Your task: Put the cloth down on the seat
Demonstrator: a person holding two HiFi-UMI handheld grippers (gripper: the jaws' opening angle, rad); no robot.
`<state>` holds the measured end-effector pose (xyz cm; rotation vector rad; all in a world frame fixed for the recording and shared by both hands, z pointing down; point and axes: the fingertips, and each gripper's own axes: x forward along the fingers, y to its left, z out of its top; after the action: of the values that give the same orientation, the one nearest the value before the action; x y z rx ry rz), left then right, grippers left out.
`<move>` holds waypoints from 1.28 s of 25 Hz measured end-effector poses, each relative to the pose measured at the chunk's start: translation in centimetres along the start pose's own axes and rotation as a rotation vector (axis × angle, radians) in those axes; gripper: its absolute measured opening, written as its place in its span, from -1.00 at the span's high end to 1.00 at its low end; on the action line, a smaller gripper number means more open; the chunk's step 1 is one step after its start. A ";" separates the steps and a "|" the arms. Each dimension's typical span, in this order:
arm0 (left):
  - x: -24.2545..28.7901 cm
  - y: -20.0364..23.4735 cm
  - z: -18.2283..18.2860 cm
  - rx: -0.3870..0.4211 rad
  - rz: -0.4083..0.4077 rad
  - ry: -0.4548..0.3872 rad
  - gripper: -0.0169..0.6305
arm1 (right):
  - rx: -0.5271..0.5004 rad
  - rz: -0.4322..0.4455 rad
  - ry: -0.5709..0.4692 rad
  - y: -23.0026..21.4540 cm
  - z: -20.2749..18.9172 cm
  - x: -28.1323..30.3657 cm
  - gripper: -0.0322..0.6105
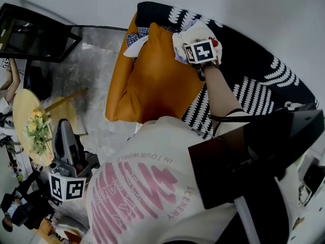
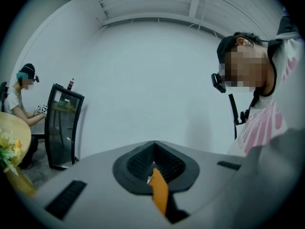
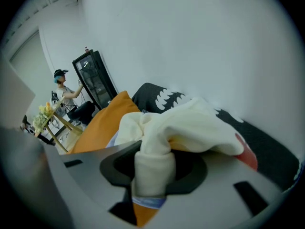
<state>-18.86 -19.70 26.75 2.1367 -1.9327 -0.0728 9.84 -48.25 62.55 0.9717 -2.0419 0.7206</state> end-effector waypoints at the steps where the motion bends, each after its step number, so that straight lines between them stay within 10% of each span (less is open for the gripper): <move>1: 0.0 0.0 -0.1 0.000 -0.006 -0.003 0.92 | 0.029 -0.001 -0.009 -0.1 -0.1 -0.1 0.47; 8: -0.3 0.3 0.6 0.015 -0.113 -0.052 0.92 | 0.255 -0.078 -0.102 -0.4 -1.5 -3.0 0.04; 19: -5.9 0.5 2.1 0.030 -0.398 -0.133 0.92 | 0.550 -0.139 -0.290 4.8 -8.6 -13.1 0.03; 27: -11.1 1.6 0.8 0.013 -0.534 -0.114 0.92 | 0.679 0.152 -0.739 14.7 -8.0 -23.4 0.05; 32: -12.5 0.8 -1.5 0.005 -0.648 -0.057 0.92 | 0.642 0.204 -0.896 20.9 -9.6 -30.6 0.54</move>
<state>-20.79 -7.26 26.69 2.6927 -1.1860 -0.2483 9.66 -17.56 39.67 1.6833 -2.7660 1.2532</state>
